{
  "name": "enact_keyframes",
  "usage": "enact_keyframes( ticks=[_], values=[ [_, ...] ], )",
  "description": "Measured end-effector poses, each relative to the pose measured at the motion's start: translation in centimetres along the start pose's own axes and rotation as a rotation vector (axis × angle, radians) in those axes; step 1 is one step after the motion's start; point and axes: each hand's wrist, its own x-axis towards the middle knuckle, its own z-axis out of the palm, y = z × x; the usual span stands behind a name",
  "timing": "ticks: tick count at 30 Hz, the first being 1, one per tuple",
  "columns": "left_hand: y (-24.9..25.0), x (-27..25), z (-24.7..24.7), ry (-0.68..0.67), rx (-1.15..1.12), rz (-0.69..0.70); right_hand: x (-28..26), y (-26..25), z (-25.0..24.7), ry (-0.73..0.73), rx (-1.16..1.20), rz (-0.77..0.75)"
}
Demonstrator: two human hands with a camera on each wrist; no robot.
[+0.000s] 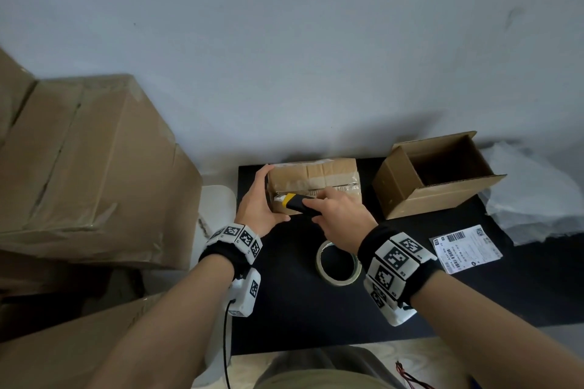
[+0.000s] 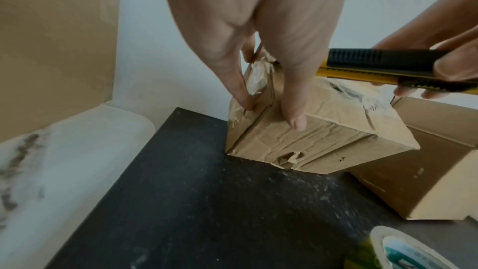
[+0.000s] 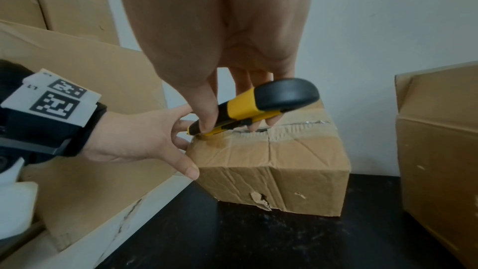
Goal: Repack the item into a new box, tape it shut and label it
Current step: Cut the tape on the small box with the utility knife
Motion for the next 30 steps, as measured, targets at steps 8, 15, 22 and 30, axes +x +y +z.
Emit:
enact_keyframes(
  ticks=[8,15,22,30],
  values=[
    [0.3,0.1,-0.1,0.004,0.008,-0.013,-0.3,0.0,-0.4,0.007,0.037,0.030],
    [0.4,-0.2,0.2,0.012,0.006,-0.008,-0.6,0.3,-0.3,0.004,0.051,0.050],
    [0.6,0.1,0.8,0.019,0.031,-0.012,-1.3,1.0,-0.1,0.029,0.049,0.081],
    [0.9,0.6,1.0,0.012,0.087,-0.026,-1.8,1.7,-0.4,0.048,-0.011,0.092]
  ],
)
